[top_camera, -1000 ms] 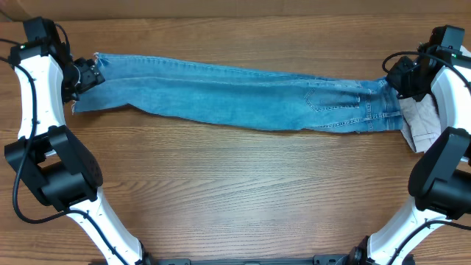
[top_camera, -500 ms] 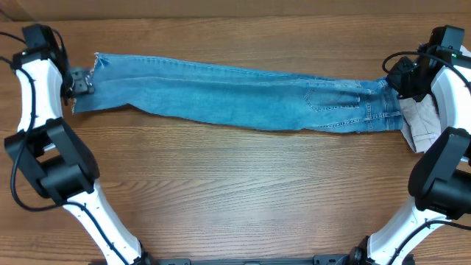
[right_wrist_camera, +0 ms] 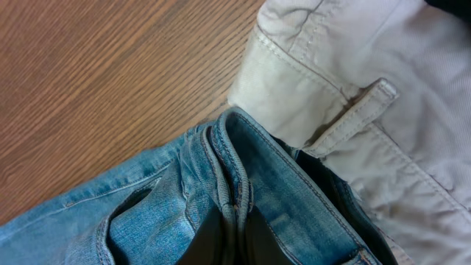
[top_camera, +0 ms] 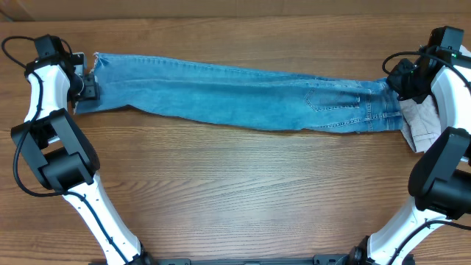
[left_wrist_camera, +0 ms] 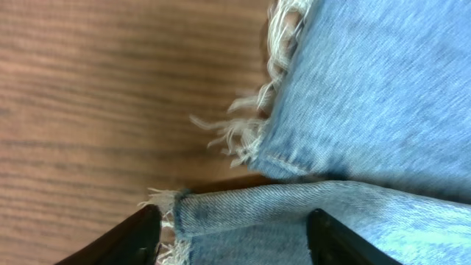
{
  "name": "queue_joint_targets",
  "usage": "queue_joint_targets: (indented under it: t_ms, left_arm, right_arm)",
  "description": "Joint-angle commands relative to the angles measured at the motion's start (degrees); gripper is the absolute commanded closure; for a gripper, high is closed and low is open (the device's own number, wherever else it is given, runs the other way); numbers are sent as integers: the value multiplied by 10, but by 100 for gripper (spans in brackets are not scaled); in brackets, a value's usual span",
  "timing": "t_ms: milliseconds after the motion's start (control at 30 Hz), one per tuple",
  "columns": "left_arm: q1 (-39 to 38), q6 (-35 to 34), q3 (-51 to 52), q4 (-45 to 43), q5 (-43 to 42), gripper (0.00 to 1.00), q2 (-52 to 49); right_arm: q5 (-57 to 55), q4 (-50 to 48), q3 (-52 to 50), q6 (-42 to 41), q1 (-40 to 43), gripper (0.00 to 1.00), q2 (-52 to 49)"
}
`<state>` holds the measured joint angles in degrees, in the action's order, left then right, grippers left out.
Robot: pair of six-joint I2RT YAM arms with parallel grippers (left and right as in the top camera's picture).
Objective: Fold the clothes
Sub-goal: 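Hold the folded jeans stretched between both grippers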
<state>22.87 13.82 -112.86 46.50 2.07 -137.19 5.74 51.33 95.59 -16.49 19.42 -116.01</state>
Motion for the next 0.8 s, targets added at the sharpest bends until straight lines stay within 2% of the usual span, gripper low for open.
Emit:
queue_joint_targets:
  t_ms: [0,100,333,500,767]
  left_arm:
    - [-1,10,2,-5,-19,44,-10]
    - [-1,10,2,-2,-19,49,-10]
    - [-1,9,2,2,-19,94,-10]
    - [0,-3,2,6,-15,96,-8]
    - [1,-75,-41,-5,-22,96,50]
  right_arm:
    - [-23,0,19,0,5,96,0]
    - [-23,0,19,0,5,96,0]
    - [-23,2,19,0,5,96,0]
    - [-23,2,19,0,5,96,0]
    - [-23,0,19,0,5,96,0]
